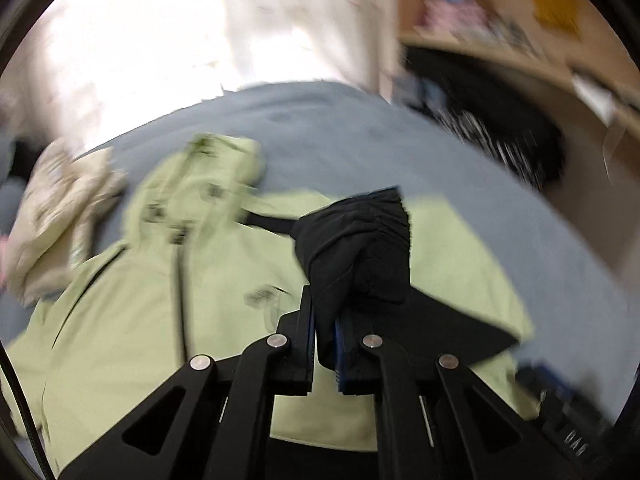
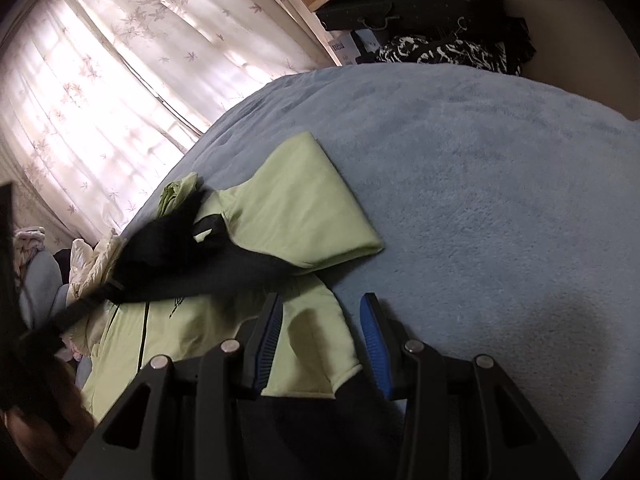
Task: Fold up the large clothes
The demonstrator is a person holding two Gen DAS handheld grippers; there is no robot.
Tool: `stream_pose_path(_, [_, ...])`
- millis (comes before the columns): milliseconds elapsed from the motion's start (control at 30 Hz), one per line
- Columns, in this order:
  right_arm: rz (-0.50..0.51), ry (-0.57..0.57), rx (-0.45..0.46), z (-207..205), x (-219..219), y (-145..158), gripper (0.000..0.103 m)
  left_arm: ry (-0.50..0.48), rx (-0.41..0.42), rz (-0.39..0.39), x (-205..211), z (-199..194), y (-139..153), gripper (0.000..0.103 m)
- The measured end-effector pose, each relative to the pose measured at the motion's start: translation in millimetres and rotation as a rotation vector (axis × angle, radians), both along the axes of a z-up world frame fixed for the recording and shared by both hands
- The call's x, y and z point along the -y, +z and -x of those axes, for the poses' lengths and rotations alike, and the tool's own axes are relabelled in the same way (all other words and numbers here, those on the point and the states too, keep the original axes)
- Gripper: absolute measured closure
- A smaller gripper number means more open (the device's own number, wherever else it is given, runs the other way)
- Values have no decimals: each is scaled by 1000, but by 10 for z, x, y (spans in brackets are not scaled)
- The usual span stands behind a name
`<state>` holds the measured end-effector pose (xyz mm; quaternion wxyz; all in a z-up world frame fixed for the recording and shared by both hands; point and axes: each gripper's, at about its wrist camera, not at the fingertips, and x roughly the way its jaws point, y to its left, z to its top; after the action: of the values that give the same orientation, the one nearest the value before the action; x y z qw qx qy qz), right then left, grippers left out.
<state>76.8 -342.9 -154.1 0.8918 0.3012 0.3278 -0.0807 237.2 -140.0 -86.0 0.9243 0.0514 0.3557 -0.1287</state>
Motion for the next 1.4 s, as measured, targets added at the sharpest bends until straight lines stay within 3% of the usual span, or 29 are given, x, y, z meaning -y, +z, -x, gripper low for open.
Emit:
stream_pose_path(100, [22, 13, 6, -3, -48, 26, 62, 158, -18, 87, -573, -85, 41, 97])
stream_pose_path(200, [42, 28, 4, -21, -93, 37, 62, 255, -180, 252, -1221, -170, -243, 72])
stream_pose_path(267, [56, 38, 4, -29, -124, 46, 62, 335, -284, 341, -1619, -147, -521, 69])
stream_pose_path(433, [86, 58, -3, -57, -191, 52, 62, 390, -371, 464, -2113, -71, -847, 67])
stream_pose_path(567, [104, 63, -17, -80, -217, 35, 62, 374, -351, 533, -2208, -151, -796, 58])
stream_pose_path(667, [120, 67, -26, -99, -248, 31, 62, 343, -314, 464, -2048, -268, -634, 54])
stream_pose_path(767, [138, 72, -32, -108, -278, 26, 62, 279, -280, 322, -1755, -398, -459, 46])
stream_pose_path(833, [146, 74, -37, -114, -296, 20, 62, 243, -282, 209, -1472, -526, -385, 33])
stream_pose_path(967, [148, 78, -46, -126, -302, 2, 62, 237, -302, 40, -1015, -719, -384, 33])
stream_pose_path(1233, [147, 84, -56, -145, -310, -19, 62, 323, -402, -174, -594, -1023, -890, 30])
stream_pose_path(1333, [151, 85, -56, -144, -314, -19, 62, 347, -374, -209, -592, -1047, -1008, 16])
stream_pose_path(1400, [152, 85, -56, -143, -315, -21, 62, 318, -369, -184, -634, -1052, -1018, 16])
